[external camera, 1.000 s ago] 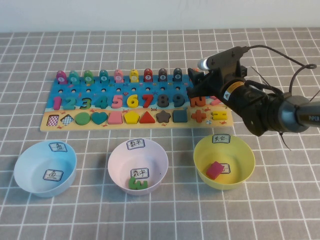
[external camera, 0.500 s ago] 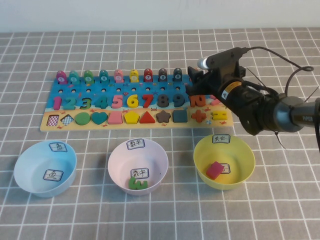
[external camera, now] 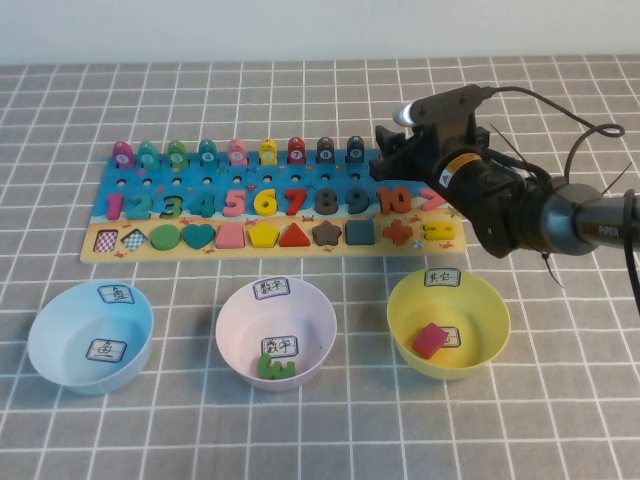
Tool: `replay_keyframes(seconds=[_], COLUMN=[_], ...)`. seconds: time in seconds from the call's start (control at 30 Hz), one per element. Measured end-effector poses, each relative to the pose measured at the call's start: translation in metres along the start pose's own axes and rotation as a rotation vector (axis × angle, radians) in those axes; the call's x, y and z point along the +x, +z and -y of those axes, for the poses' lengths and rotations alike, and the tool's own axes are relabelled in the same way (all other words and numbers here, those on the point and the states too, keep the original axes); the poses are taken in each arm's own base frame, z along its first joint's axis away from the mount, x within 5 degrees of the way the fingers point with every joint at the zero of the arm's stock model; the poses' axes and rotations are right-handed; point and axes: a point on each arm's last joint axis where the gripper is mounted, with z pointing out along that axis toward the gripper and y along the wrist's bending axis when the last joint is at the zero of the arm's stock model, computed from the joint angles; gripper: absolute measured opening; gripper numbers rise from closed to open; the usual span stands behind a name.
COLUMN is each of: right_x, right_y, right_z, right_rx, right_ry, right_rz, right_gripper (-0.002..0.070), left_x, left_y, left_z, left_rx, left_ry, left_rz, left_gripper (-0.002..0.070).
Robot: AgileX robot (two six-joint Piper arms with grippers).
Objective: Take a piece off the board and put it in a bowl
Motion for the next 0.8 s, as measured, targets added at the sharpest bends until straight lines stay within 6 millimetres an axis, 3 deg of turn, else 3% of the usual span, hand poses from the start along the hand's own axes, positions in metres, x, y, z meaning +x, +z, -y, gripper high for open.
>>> replay_keyframes(seconds=[0.57,0.8], right_x=[-0.0019,0.0078], right_y=[0.0010,0.0098], right_z=[-0.0048,-0.0030], right_rx=[-0.004,0.019], right_ry=[0.009,0.047], right_rz=[0.004,-0.027], right_gripper=[0.0406,0.0406], left_x=[0.0000,0.0000], left_y=[0.0000,0.0000], left_z=[0.0000,0.0000], left_rx=[0.000,0.000], left_ry=[0.000,0.000], left_rz=[0.000,0.000], left_gripper=[0.0000,0.0000])
